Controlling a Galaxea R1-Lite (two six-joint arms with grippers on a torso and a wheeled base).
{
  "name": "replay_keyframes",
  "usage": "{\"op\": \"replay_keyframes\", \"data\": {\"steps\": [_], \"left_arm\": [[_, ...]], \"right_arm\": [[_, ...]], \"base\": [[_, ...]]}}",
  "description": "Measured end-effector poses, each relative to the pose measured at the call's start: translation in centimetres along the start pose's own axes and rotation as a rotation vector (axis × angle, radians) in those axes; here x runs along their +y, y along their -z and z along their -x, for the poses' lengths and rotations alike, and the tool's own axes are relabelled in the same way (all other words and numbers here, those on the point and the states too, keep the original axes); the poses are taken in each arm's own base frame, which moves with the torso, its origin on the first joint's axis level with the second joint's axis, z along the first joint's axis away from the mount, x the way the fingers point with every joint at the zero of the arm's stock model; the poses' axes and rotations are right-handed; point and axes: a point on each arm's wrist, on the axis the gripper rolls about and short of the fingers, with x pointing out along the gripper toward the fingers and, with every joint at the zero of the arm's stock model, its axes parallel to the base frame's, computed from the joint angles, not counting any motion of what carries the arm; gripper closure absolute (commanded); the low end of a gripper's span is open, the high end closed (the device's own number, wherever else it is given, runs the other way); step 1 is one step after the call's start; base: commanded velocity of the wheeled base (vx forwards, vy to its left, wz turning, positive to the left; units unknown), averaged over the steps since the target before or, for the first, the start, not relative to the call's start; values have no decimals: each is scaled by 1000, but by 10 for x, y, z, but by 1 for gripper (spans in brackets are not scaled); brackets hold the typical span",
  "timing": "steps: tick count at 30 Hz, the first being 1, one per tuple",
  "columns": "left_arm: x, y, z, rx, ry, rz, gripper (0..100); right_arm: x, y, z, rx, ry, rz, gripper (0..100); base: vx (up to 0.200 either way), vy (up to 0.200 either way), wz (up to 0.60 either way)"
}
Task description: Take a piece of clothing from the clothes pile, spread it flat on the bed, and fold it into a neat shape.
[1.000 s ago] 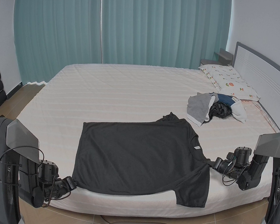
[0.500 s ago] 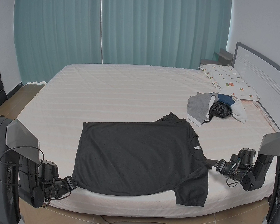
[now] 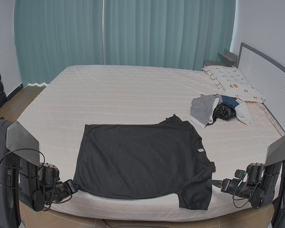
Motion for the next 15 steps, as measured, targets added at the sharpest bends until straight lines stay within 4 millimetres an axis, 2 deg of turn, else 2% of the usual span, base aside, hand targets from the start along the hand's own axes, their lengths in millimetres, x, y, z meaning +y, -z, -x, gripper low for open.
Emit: {"op": "replay_keyframes", "data": {"steps": [8,15], "left_arm": [[0,0,0,1,-1,-4,100],[0,0,0,2,-2,-4,100]], "right_arm": [[6,26,-4,83,-18,7,0],[3,27,-14,82,-21,10,0]], "base": [[0,0,0],[0,0,0]]}}
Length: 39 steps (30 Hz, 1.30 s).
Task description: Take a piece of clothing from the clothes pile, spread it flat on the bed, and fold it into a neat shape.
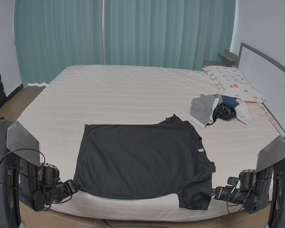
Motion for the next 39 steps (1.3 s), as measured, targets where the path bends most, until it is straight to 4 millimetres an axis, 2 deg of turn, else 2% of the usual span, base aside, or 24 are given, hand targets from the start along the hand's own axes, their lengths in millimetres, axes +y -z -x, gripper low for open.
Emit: {"op": "replay_keyframes", "data": {"steps": [5,6,13,22,33,39], "left_arm": [[0,0,0,0,0,0,100],[0,0,0,-1,1,0,100],[0,-1,-1,-2,1,0,100],[0,-1,-1,-3,7,6,100],[-1,-2,0,-11,4,3,100],[-2,-6,5,-31,4,-6,100]], "right_arm": [[-2,0,-4,0,-1,-3,0],[-2,0,-5,-2,-2,-5,100],[-1,0,-8,-5,6,-18,100],[-8,4,2,5,40,-52,100],[-9,8,31,36,23,-90,100],[-8,13,46,62,0,-53,100]], "base": [[0,0,0],[0,0,0],[0,0,0],[0,0,0],[0,0,0],[0,0,0]]}}
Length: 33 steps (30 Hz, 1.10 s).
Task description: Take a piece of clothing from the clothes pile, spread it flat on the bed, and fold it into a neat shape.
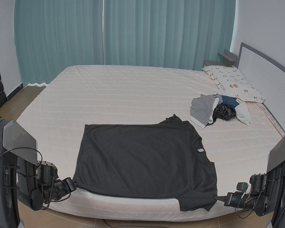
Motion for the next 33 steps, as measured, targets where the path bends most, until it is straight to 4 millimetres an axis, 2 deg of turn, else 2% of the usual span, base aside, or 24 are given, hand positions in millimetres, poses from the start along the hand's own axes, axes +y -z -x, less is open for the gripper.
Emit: {"op": "replay_keyframes", "data": {"steps": [7,16,26,33], "left_arm": [[0,-2,7,-45,-48,-74,100],[5,3,13,-35,-103,-149,100],[9,8,20,-17,-135,-238,100],[13,10,27,-47,-169,-303,100]], "right_arm": [[5,6,13,23,-2,38,100],[6,7,16,24,-1,81,100],[4,21,24,166,18,160,100],[6,19,30,171,19,186,100]], "base": [[0,0,0],[0,0,0],[0,0,0],[0,0,0]]}}
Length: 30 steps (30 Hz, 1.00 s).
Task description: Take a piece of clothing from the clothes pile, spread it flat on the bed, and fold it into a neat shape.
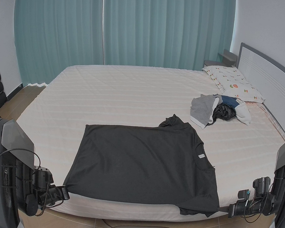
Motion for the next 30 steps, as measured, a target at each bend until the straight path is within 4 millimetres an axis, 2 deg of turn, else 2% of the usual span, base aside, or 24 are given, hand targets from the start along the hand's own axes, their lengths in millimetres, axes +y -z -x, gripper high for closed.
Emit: {"op": "replay_keyframes", "data": {"steps": [12,30], "left_arm": [[6,13,1,83,-78,-54,100],[11,24,25,306,-135,-162,100]], "right_arm": [[4,3,6,44,-2,27,100],[11,11,15,126,-12,31,100]], "base": [[0,0,0],[0,0,0]]}}
